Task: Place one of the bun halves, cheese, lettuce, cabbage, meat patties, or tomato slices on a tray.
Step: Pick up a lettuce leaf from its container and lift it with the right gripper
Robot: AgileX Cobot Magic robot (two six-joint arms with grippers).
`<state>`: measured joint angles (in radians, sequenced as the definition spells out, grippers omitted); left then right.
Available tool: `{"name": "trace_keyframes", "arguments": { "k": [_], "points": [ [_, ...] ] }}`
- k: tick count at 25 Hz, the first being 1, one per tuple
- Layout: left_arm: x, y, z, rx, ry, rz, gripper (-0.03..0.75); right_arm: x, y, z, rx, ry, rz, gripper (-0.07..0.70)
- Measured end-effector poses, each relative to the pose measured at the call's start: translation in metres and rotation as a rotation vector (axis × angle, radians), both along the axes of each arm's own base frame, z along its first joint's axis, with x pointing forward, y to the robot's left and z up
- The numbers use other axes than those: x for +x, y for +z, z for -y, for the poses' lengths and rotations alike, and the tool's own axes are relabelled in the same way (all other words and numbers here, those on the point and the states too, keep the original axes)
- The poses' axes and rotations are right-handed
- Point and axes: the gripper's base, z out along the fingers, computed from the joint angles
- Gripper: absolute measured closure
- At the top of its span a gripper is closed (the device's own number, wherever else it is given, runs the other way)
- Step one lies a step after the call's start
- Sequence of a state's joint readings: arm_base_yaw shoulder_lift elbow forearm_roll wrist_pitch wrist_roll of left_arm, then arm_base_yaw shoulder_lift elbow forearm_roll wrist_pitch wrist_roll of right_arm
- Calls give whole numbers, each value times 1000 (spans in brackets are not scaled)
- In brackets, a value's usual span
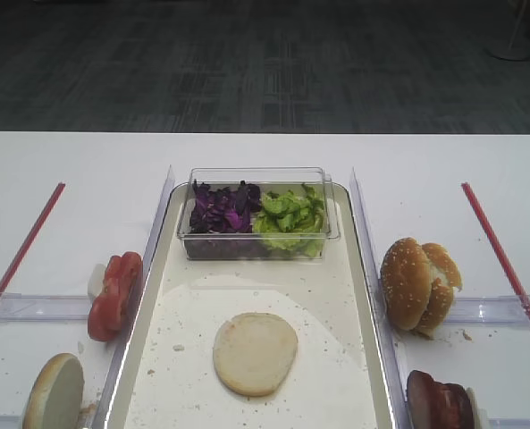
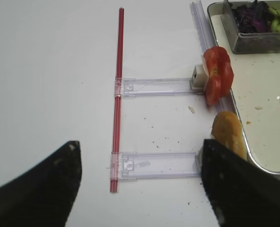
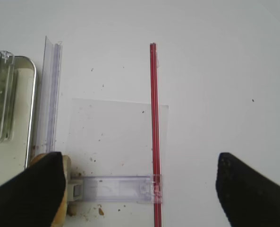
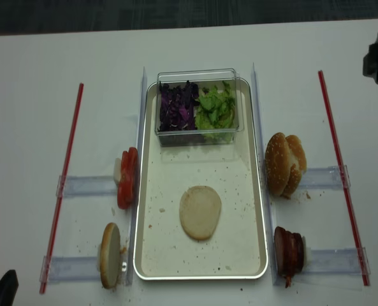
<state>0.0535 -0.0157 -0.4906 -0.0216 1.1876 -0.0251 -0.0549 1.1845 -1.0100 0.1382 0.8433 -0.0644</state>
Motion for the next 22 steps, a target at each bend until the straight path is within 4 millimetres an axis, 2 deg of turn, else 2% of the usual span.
{"name": "trace_keyframes", "arguments": {
  "k": [5, 11, 18, 22],
  "points": [
    [0, 0, 0, 0, 0, 0, 225, 51, -13, 2, 4, 5, -63, -27],
    [0, 0, 0, 0, 0, 0, 225, 94, -47, 4, 6, 27, -162, -27],
    [0, 0, 0, 0, 0, 0, 225, 113, -82, 4, 18, 39, -259, -27],
    [0, 0, 0, 0, 0, 0, 225, 114, -86, 4, 19, 39, -270, -18]
  ]
}}
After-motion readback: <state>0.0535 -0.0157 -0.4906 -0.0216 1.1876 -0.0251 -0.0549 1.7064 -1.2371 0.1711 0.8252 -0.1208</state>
